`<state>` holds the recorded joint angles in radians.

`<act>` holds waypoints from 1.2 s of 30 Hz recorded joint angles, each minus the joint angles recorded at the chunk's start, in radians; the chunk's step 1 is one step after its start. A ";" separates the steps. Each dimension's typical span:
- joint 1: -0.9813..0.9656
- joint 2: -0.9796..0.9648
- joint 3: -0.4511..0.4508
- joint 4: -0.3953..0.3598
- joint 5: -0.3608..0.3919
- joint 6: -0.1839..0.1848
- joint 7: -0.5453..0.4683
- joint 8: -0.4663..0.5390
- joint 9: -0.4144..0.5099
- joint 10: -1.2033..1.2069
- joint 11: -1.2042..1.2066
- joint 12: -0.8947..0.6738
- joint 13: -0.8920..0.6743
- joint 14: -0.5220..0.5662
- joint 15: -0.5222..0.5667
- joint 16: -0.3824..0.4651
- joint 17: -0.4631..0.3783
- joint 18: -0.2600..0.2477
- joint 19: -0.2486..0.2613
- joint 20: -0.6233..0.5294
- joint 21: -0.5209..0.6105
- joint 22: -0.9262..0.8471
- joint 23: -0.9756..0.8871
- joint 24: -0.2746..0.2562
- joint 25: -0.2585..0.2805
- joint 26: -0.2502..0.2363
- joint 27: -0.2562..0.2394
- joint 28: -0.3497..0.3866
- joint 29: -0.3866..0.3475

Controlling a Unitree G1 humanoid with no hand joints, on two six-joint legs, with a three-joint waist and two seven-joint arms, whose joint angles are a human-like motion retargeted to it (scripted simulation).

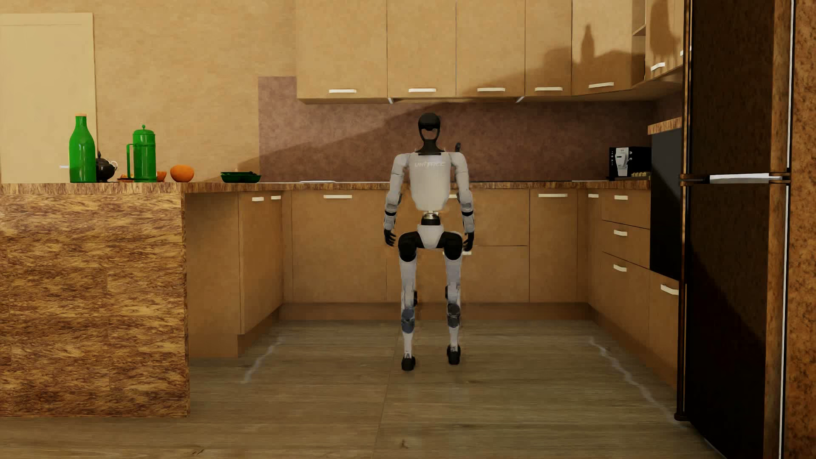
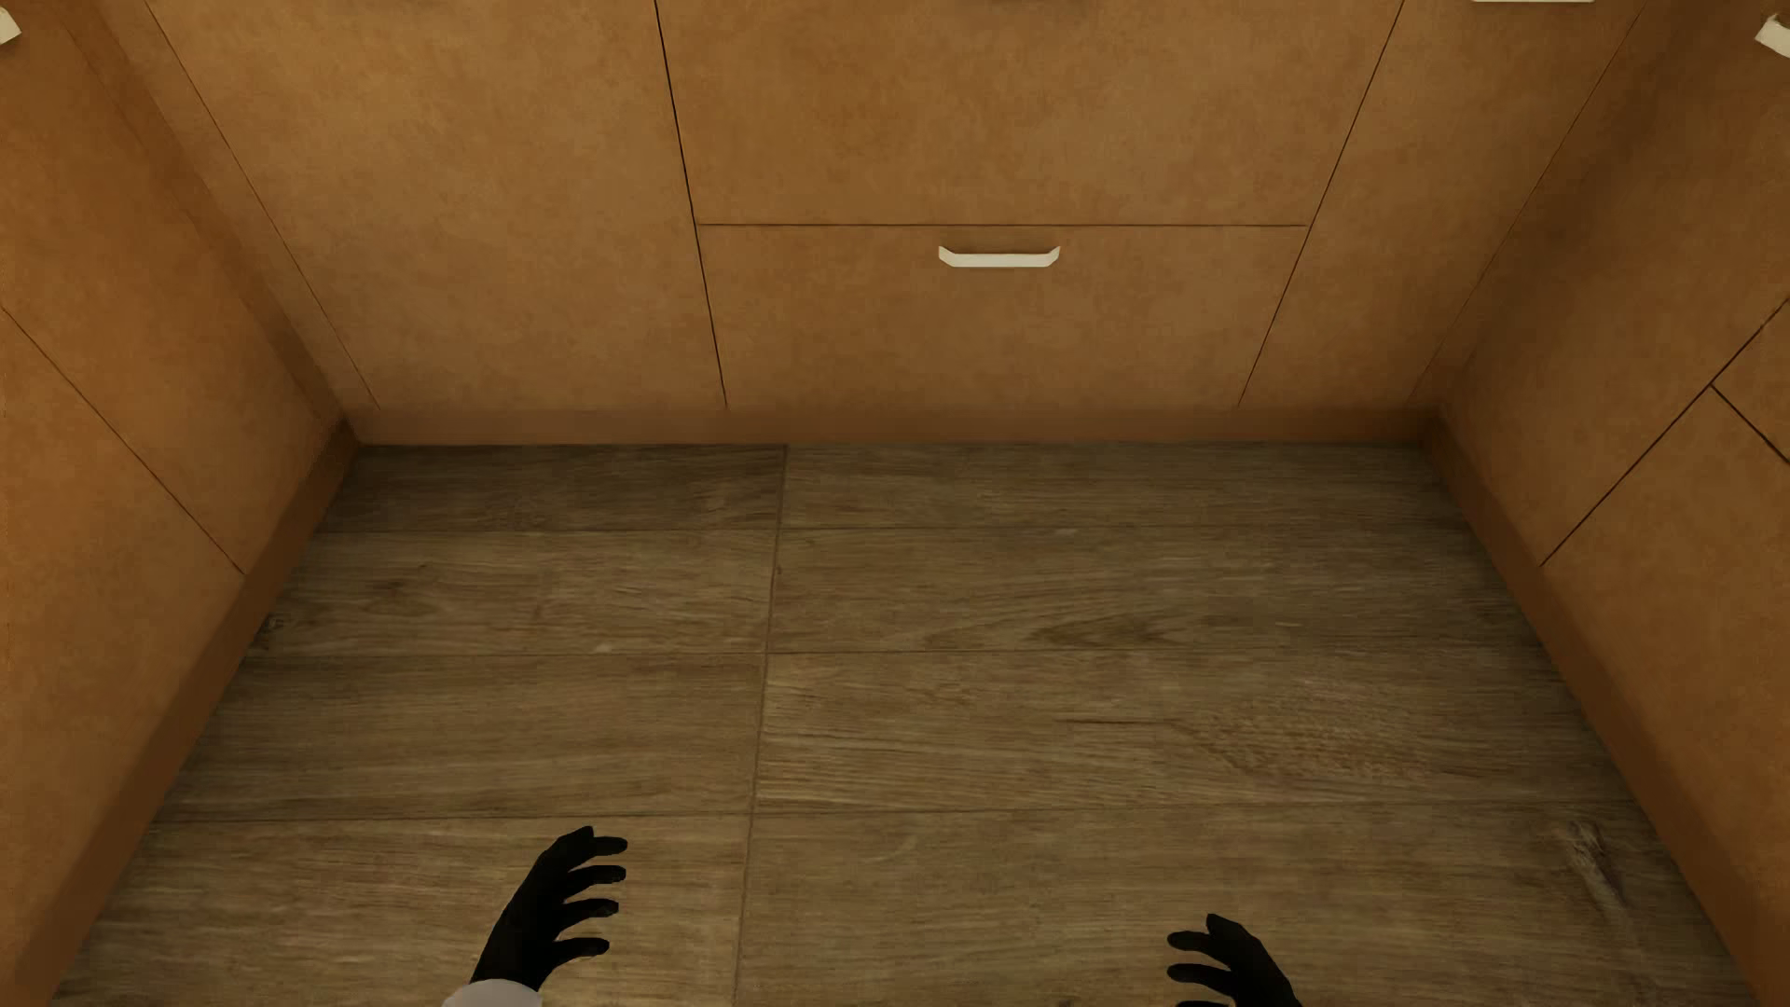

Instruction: Turn left

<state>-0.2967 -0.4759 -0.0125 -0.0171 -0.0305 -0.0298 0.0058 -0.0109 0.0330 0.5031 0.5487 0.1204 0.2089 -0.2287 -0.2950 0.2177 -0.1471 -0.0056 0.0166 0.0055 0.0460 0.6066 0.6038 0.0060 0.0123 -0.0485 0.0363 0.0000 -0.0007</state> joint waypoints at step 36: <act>-0.188 0.109 0.271 -0.001 -0.100 0.065 -0.070 0.020 0.004 0.180 0.159 0.121 -0.029 -0.007 -0.054 -0.085 -0.054 -0.012 0.095 -0.070 0.011 0.041 -0.022 -0.079 -0.043 0.066 0.028 -0.014 0.045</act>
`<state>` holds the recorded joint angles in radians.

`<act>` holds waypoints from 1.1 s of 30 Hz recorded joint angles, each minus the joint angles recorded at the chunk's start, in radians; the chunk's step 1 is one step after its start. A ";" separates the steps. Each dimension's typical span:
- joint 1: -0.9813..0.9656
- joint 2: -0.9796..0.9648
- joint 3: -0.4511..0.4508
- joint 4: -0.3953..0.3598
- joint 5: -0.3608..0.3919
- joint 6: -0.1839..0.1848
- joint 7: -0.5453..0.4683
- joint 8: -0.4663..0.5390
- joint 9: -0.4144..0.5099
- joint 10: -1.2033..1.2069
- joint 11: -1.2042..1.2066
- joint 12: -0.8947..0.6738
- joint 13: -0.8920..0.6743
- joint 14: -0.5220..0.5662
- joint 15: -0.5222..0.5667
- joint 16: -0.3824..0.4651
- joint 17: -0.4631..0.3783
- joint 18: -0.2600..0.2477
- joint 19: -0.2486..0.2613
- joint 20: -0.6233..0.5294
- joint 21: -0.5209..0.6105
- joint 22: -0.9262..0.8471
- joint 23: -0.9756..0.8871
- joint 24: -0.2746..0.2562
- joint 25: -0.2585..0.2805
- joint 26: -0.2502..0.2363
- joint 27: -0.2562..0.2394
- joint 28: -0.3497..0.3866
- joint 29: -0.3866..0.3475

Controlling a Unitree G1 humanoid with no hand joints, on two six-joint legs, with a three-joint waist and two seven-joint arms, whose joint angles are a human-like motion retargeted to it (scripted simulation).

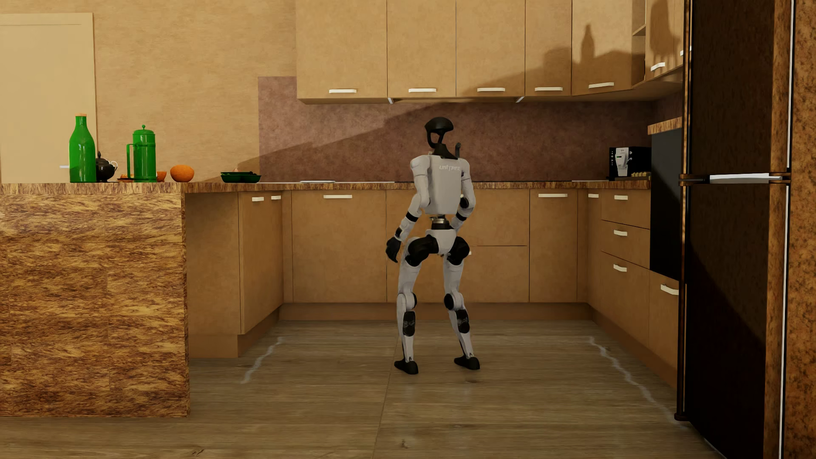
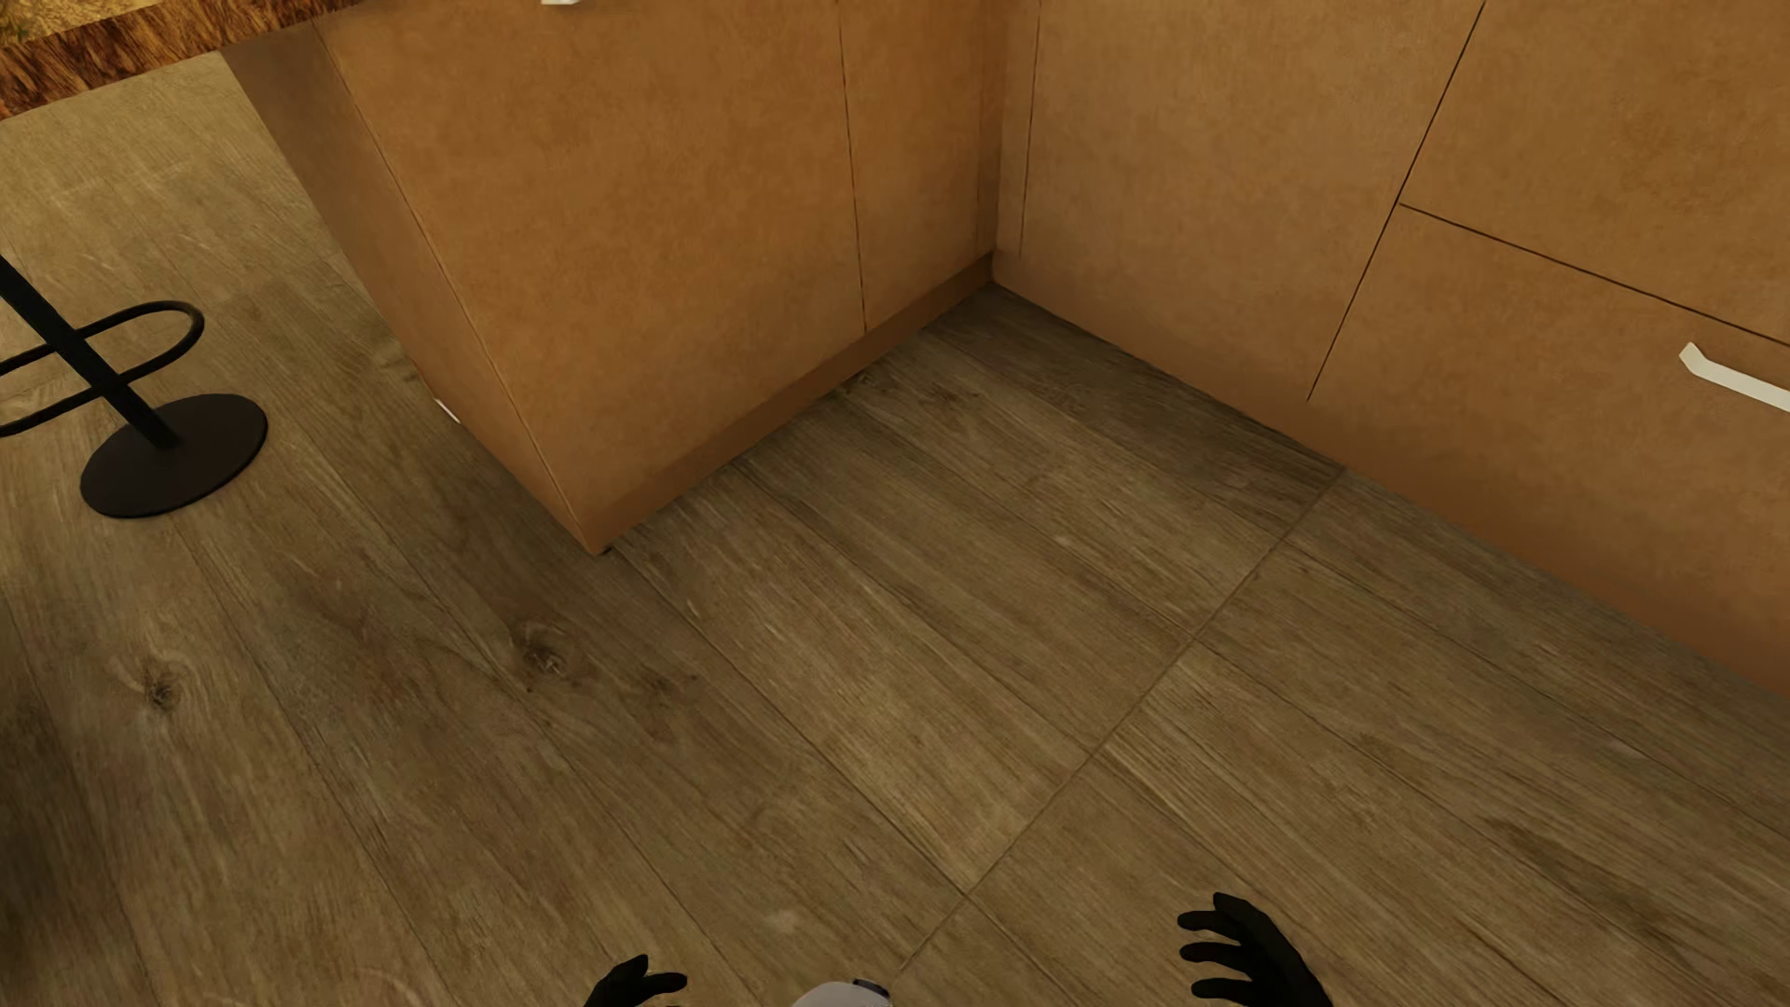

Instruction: Turn left

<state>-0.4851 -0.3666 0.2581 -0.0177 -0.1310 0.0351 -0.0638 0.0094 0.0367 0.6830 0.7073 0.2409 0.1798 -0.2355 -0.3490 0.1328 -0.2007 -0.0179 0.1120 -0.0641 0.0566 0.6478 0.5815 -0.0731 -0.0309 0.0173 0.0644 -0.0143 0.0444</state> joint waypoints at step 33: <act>-0.088 0.022 -0.043 0.050 -0.033 -0.014 0.054 -0.047 0.000 0.141 0.146 0.021 -0.079 -0.106 -0.137 0.056 0.012 -0.048 0.005 0.014 -0.016 0.031 0.001 -0.047 -0.001 -0.063 0.048 0.063 -0.027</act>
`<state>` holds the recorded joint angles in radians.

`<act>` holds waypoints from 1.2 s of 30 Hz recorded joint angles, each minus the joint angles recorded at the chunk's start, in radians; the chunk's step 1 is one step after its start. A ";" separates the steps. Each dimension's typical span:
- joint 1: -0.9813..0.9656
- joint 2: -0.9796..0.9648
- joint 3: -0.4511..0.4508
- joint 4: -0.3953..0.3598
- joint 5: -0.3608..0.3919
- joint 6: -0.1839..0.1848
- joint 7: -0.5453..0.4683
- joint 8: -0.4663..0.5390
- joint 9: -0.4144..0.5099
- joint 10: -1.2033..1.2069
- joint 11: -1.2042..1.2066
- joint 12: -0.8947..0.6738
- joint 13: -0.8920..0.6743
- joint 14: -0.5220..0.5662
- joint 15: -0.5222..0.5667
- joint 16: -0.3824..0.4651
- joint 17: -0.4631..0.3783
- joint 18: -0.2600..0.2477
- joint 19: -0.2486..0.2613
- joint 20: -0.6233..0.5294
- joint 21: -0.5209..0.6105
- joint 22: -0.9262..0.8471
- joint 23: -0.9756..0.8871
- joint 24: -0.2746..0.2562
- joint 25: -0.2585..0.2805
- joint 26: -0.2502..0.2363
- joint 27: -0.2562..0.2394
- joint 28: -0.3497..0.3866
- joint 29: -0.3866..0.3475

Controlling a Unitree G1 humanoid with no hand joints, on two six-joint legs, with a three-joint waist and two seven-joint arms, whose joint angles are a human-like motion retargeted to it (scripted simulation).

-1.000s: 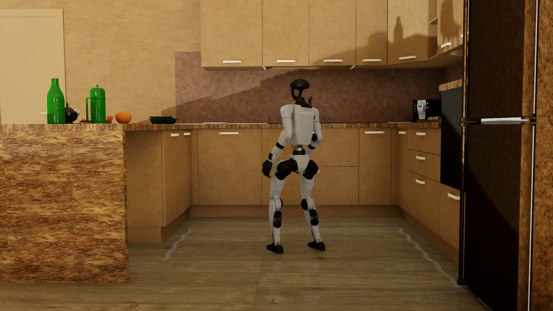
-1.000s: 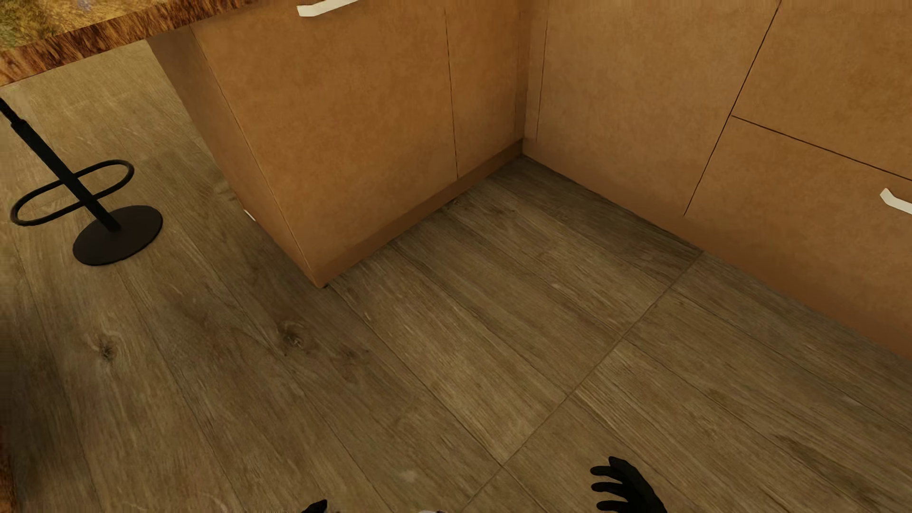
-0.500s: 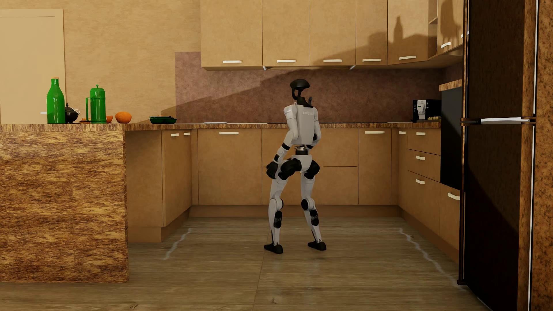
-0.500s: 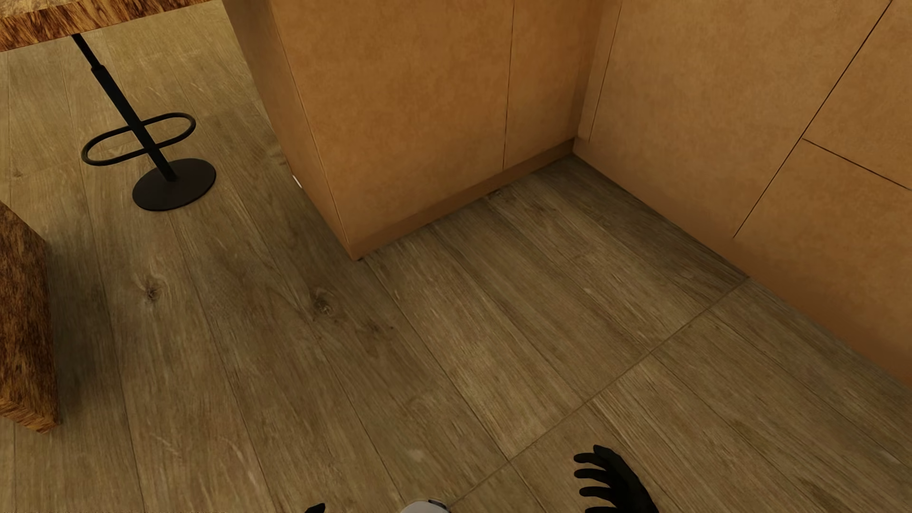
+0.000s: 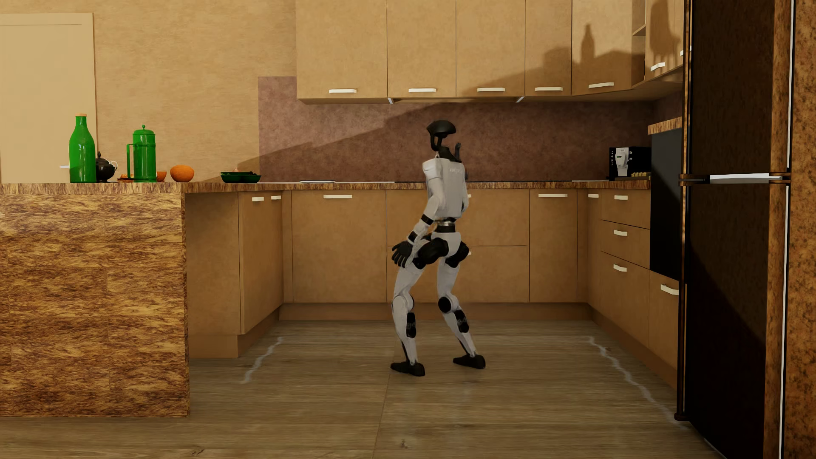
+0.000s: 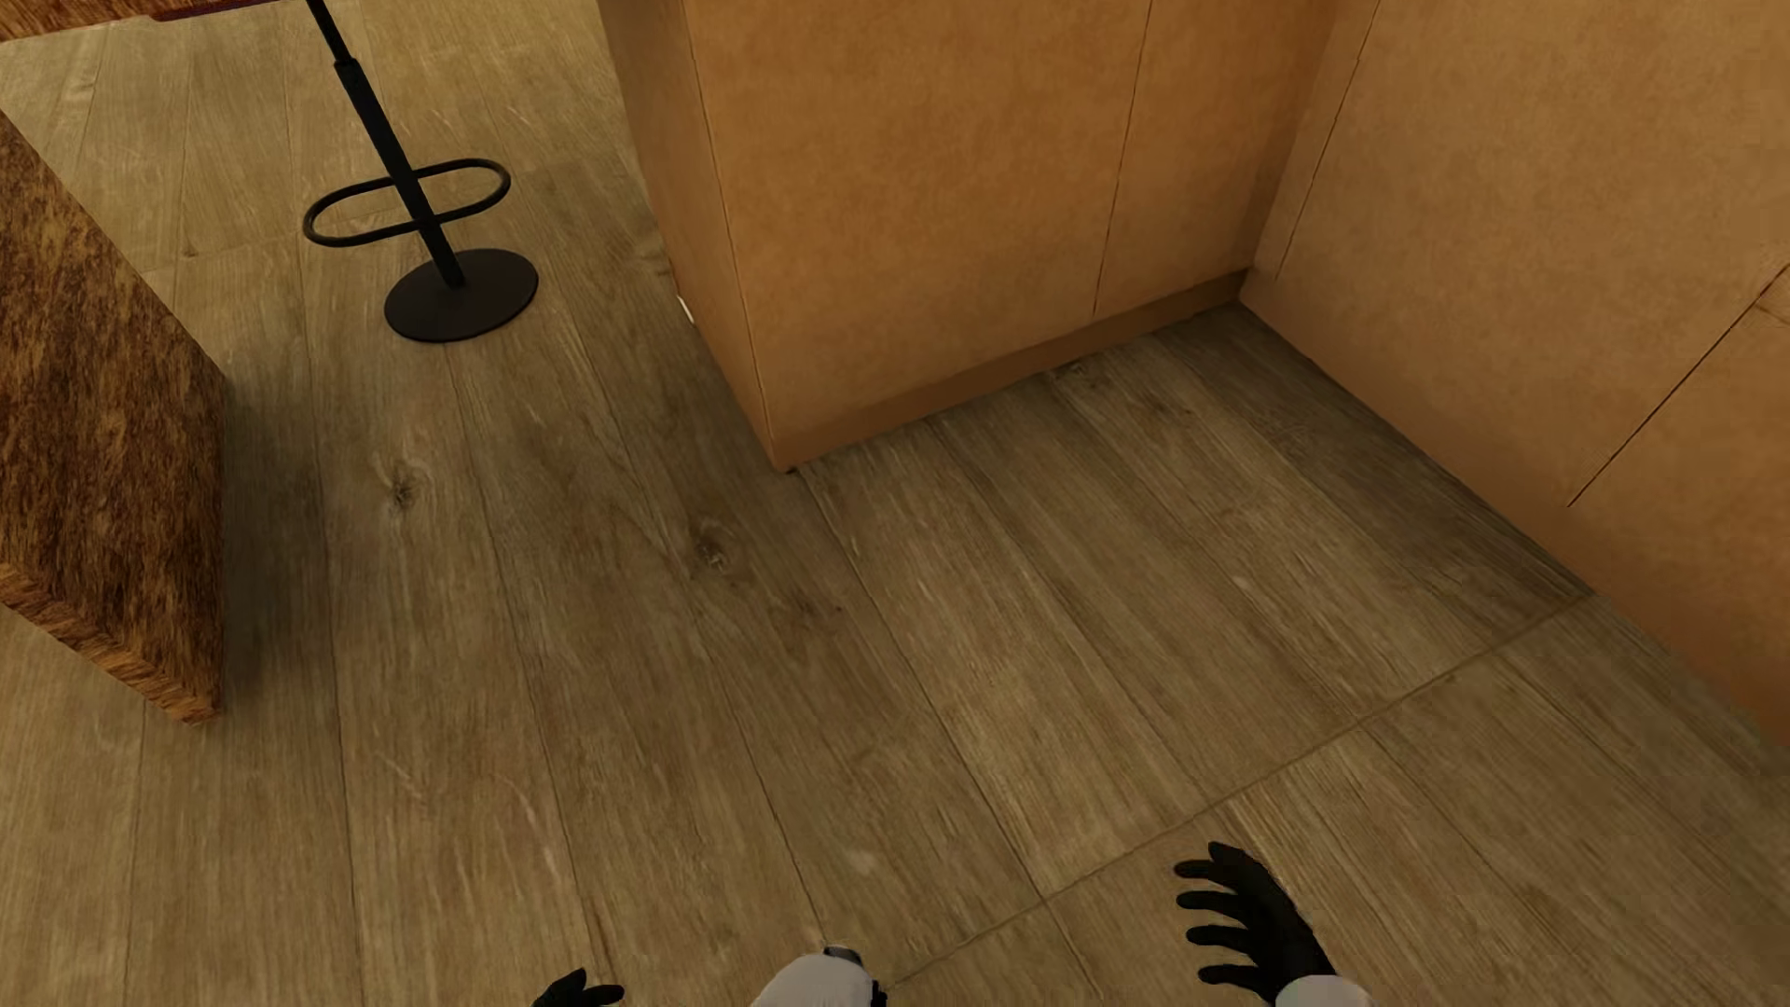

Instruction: Turn left

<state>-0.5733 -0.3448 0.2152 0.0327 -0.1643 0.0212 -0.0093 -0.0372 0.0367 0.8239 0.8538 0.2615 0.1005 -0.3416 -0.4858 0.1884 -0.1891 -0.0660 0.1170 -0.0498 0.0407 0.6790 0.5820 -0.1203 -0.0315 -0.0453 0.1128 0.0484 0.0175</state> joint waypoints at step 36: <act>0.047 -0.074 -0.008 -0.018 0.076 -0.054 -0.048 0.031 -0.009 -0.051 -0.067 0.025 0.103 -0.027 0.093 -0.046 -0.033 0.066 -0.056 0.011 0.021 -0.011 0.001 0.053 -0.005 0.100 -0.066 0.005 0.020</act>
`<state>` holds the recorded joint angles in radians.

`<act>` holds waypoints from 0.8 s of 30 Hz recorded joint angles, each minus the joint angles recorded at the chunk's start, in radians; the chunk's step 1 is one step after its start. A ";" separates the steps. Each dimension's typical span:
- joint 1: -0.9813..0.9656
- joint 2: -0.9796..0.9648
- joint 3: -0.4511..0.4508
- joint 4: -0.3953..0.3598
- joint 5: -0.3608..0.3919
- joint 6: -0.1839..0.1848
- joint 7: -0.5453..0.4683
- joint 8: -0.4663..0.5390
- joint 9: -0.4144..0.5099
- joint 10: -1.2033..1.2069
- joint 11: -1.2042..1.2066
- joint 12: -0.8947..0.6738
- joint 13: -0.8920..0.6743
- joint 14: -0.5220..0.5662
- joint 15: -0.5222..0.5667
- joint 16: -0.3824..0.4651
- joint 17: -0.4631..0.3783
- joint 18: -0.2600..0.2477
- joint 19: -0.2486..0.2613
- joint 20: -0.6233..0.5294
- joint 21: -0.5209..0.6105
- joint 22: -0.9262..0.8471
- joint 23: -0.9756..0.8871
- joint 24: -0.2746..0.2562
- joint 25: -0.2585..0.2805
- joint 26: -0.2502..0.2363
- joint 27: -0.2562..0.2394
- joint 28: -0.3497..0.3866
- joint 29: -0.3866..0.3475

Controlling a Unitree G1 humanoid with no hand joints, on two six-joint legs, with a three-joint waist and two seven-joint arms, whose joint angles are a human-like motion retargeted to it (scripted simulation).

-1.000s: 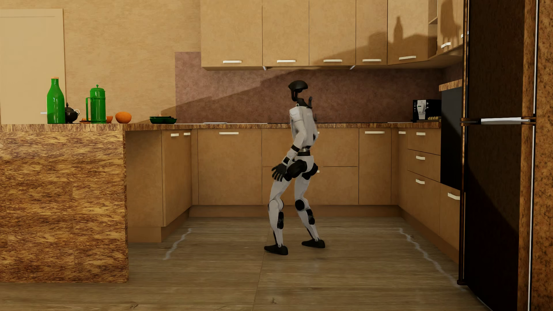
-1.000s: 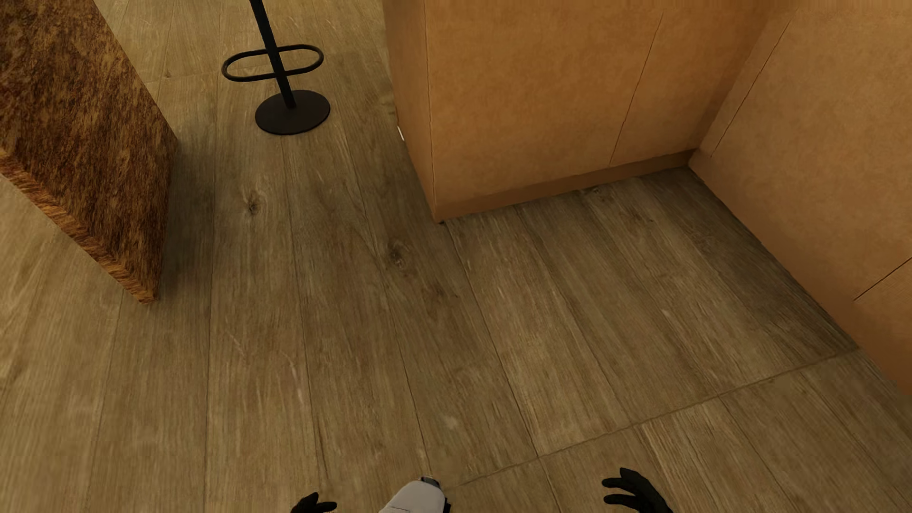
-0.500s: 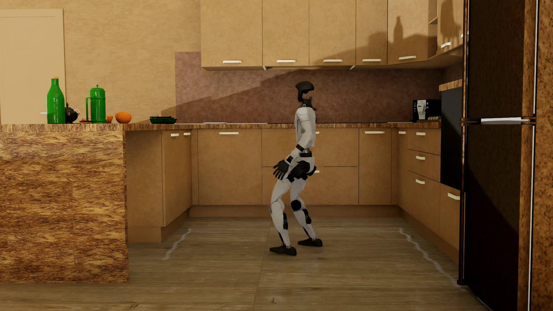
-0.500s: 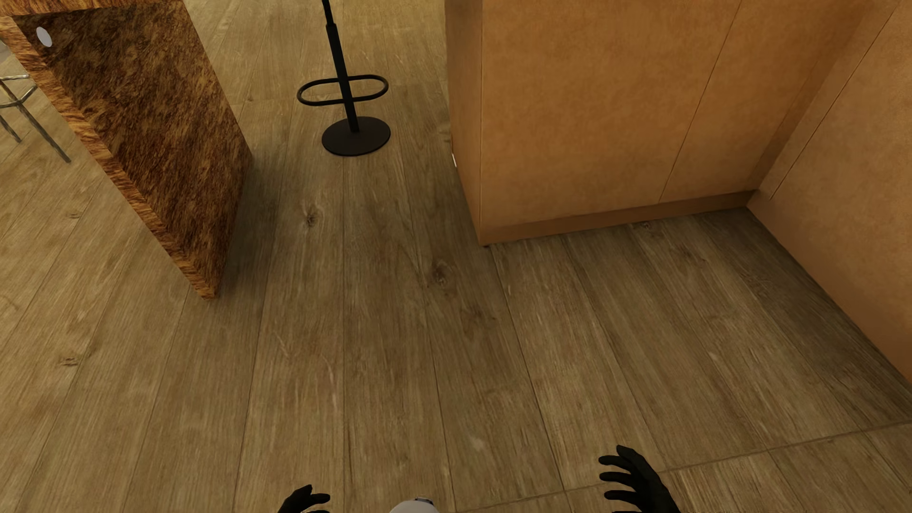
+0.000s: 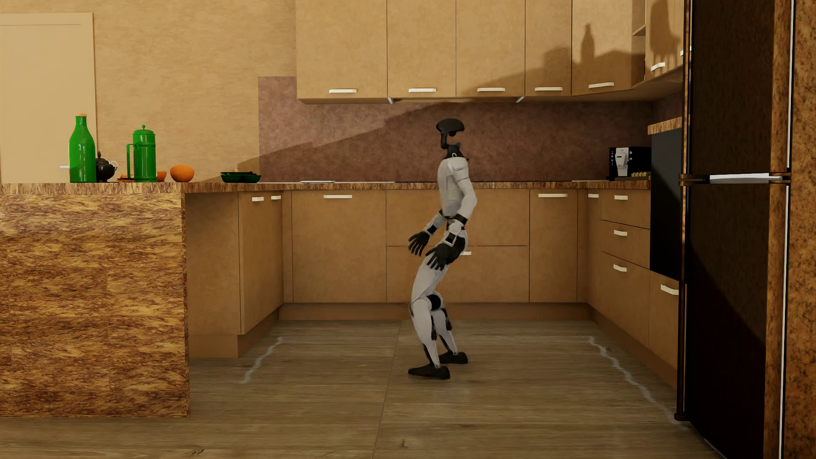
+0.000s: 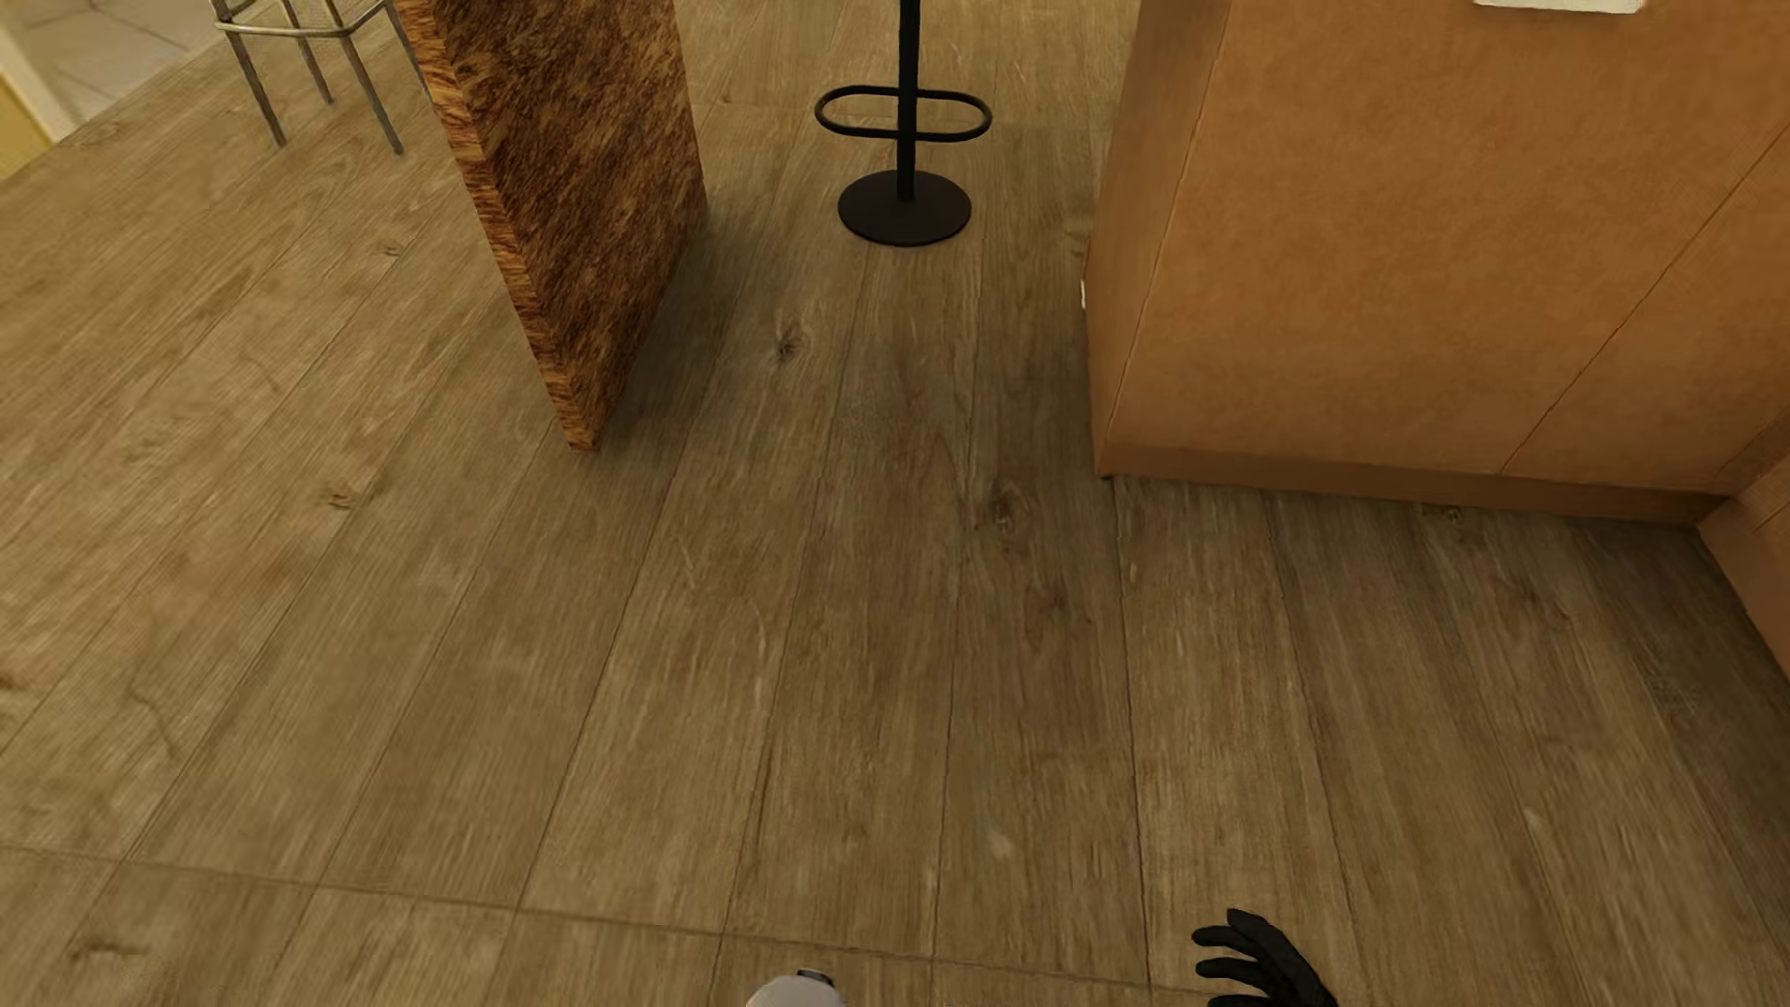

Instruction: Turn left

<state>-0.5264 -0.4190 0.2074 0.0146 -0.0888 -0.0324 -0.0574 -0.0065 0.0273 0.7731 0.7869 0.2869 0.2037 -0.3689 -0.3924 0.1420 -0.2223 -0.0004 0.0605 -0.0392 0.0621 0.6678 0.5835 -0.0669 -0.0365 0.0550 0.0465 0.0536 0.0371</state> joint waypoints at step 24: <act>0.071 0.004 -0.145 0.044 0.017 0.047 0.040 0.058 -0.032 -0.127 -0.070 -0.091 -0.048 0.173 0.095 0.031 0.043 -0.059 0.014 0.002 -0.020 -0.024 -0.004 0.027 0.059 0.060 -0.022 -0.138 0.000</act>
<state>-0.4559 -0.4151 0.0621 0.0587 -0.0723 0.0150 -0.0174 0.0518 -0.0045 0.6459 0.7173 0.1954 0.1557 -0.1962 -0.2973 0.1732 -0.1789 -0.0597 0.0749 -0.0370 0.0425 0.6442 0.5792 -0.0400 0.0229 0.1151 0.0248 -0.0843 0.0370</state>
